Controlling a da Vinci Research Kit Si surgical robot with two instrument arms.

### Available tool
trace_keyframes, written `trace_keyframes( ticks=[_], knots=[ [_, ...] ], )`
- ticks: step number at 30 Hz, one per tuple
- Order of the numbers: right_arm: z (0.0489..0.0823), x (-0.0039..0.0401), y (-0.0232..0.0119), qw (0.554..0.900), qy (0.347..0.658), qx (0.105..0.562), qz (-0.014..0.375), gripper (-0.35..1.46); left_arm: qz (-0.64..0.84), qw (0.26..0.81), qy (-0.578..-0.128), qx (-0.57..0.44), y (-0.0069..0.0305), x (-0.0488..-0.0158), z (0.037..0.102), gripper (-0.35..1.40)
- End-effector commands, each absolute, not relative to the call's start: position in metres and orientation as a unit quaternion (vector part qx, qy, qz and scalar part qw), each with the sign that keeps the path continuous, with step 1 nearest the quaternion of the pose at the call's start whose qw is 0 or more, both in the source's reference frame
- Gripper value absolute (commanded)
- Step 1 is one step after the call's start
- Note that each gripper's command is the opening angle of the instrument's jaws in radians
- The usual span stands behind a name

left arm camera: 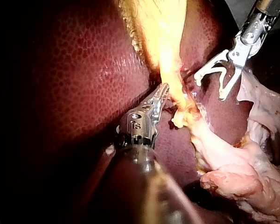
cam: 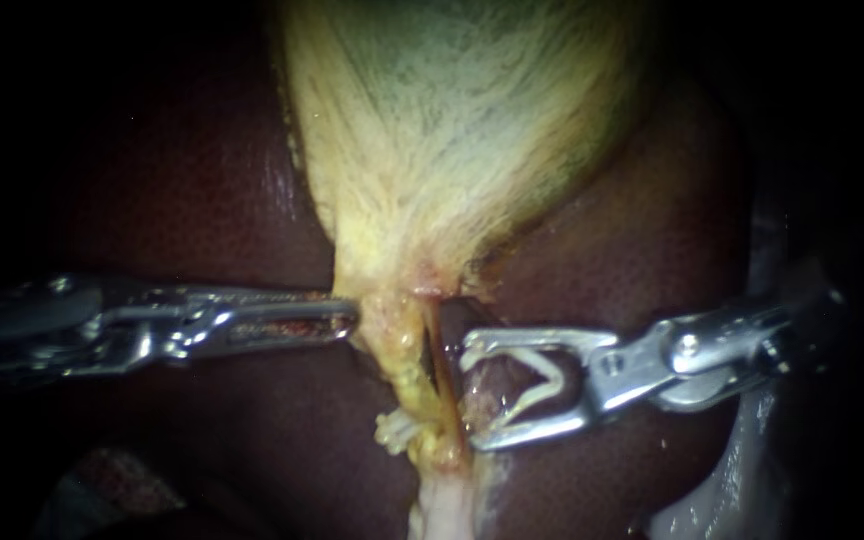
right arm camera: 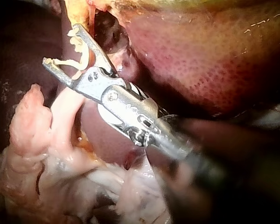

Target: Clipping third clip left tube

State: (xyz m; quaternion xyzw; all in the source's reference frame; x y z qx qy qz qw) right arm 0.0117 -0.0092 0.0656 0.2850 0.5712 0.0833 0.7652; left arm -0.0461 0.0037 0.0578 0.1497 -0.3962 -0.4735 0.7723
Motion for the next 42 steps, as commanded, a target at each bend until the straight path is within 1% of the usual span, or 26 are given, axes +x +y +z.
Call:
trace_keyframes(
  ticks=[1,7,12,16,22,29,31,34,36,42],
  knots=[
    [0.0660,0.0122,-0.0092,0.766,0.570,0.285,0.086,0.59,-0.474,0.772,-0.396,0.149,0.0036,-0.0462,0.0576,-0.35],
    [0.0687,0.0136,-0.0091,0.763,0.564,0.299,0.103,0.58,-0.475,0.772,-0.395,0.148,0.0033,-0.0463,0.0570,-0.35],
    [0.0711,0.0135,-0.0089,0.765,0.557,0.306,0.109,0.57,-0.476,0.772,-0.395,0.149,0.0033,-0.0463,0.0566,-0.35],
    [0.0723,0.0133,-0.0086,0.776,0.544,0.302,0.108,0.57,-0.476,0.771,-0.396,0.149,0.0034,-0.0464,0.0562,-0.35],
    [0.0737,0.0133,-0.0087,0.781,0.537,0.299,0.106,0.57,-0.479,0.768,-0.399,0.147,0.0033,-0.0467,0.0554,-0.35],
    [0.0735,0.0142,-0.0099,0.782,0.538,0.297,0.103,0.57,-0.480,0.767,-0.400,0.146,0.0035,-0.0473,0.0554,-0.35],
    [0.0732,0.0143,-0.0104,0.780,0.538,0.305,0.096,0.57,-0.480,0.767,-0.400,0.146,0.0036,-0.0474,0.0555,-0.35],
    [0.0726,0.0148,-0.0112,0.771,0.539,0.330,0.074,0.55,-0.478,0.768,-0.400,0.145,0.0037,-0.0477,0.0557,-0.35],
    [0.0723,0.0152,-0.0116,0.768,0.537,0.344,0.067,0.54,-0.479,0.768,-0.400,0.145,0.0038,-0.0479,0.0558,-0.35],
    [0.0722,0.0169,-0.0121,0.761,0.543,0.351,0.055,0.53,-0.480,0.768,-0.400,0.142,0.0039,-0.0483,0.0560,-0.35]
  ],
)
